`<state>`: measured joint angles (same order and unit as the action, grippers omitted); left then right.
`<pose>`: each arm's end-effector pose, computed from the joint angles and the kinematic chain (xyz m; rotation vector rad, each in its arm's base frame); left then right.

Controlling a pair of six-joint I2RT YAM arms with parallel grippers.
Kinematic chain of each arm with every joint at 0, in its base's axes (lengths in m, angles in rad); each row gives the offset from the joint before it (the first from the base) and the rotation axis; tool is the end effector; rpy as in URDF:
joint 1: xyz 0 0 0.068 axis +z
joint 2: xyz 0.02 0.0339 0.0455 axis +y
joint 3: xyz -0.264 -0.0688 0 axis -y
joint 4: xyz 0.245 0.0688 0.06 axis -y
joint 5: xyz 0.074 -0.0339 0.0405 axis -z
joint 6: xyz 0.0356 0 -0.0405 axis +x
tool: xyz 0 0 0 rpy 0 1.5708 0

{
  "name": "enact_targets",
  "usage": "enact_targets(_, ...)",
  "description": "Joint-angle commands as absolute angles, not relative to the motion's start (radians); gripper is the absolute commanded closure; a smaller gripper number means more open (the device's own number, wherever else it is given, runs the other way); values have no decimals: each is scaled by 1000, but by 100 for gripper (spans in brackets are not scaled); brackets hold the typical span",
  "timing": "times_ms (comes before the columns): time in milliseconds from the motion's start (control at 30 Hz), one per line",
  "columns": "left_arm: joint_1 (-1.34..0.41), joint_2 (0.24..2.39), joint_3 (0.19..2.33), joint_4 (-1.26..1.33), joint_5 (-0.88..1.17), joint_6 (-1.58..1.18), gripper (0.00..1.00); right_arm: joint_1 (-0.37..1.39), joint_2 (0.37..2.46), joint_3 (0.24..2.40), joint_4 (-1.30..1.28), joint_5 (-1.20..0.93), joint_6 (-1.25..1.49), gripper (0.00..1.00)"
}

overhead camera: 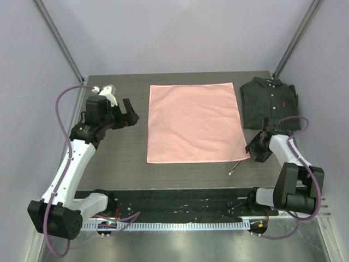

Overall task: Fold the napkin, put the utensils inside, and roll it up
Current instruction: Flatten the napkin out, then fold the napkin

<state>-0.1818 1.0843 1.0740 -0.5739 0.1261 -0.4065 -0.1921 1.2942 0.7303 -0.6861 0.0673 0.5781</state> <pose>0.2287 -0.0466 0.3441 -0.1714 2.1816 -0.4730 0.2170 -0.0447 0.1833 1.0713 2.6022 -0.0056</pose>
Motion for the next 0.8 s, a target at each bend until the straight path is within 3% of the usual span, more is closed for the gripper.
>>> enact_targets(0, -178, 1086, 1081, -546, 143, -391, 0, -193, 1289, 712, -681, 44, 578, 45)
enact_targets(267, -178, 1091, 1077, -543, 150, -397, 0, -193, 1279, 696, -669, 40, 575, 50)
enact_targets(367, -178, 1089, 1075, -541, 147, -397, 0, -193, 1269, 703, -669, 40, 568, 64)
enact_targets(400, -178, 1089, 1075, -540, 147, -397, 0, -193, 1267, 704, -669, 38, 563, 75)
enact_targets(533, -179, 1089, 1077, -541, 149, -397, 0, -193, 1255, 725, -672, 14, 546, 96)
enact_targets(767, -178, 1086, 1075, -541, 146, -397, 0, -193, 1250, 756, -673, -26, 505, 99)
